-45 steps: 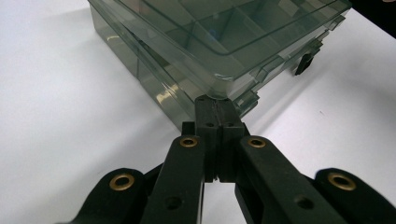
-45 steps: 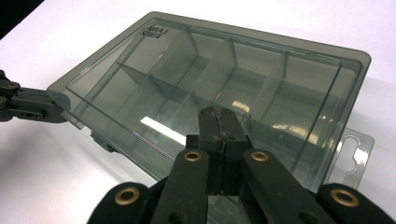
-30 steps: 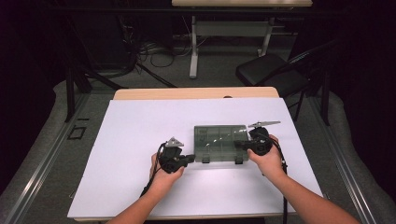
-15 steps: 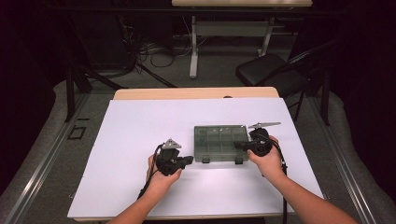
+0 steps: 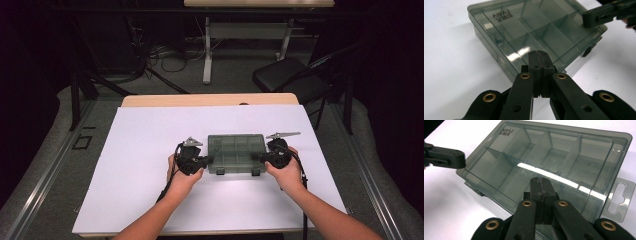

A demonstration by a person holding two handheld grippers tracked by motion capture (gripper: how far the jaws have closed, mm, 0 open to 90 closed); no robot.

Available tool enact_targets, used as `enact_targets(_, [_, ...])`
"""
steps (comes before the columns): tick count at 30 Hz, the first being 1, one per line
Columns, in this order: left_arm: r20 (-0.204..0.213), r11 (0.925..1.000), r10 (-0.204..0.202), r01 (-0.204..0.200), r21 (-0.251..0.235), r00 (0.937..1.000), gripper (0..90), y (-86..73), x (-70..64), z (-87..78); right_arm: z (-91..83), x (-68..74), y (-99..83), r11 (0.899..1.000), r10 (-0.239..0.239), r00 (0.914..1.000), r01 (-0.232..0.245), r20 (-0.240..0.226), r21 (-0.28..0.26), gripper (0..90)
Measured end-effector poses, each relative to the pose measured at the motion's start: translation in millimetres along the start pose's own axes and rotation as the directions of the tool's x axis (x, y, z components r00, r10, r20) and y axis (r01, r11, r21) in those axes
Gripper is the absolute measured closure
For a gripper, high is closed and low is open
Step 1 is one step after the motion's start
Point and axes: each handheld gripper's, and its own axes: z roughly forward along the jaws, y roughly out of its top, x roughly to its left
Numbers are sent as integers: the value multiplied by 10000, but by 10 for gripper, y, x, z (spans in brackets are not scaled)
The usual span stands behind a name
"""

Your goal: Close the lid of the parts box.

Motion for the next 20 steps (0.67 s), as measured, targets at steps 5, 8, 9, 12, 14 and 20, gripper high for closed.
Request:
enact_targets(5, [3,9998,216,-216,23,9998,900,-17,-36,25,11,-5,-20,10000,12,10000,-12,-10,-4,900])
enact_targets(8, [-55,9997,220,-219,81,9997,900,-14,-46,8,7,6,-18,10000,-68,10000,68,48,59,900])
enact_targets(9, [-71,9997,245,-244,100,9997,900,-14,-46,0,7,13,-20,10000,-80,10000,79,31,60,900])
enact_targets(12, [-133,9996,248,-246,165,9996,900,-28,-49,-46,5,33,-23,9999,-144,9999,143,68,9,900])
enact_targets(14, [-130,9994,310,-308,127,9994,837,-44,-45,-90,-7,50,-29,9997,-210,9998,211,20,-128,870])
enact_targets(20, [-267,9943,993,-1003,-357,9947,578,-131,-10,-310,-103,174,-60,9931,-816,9961,841,328,-821,618])
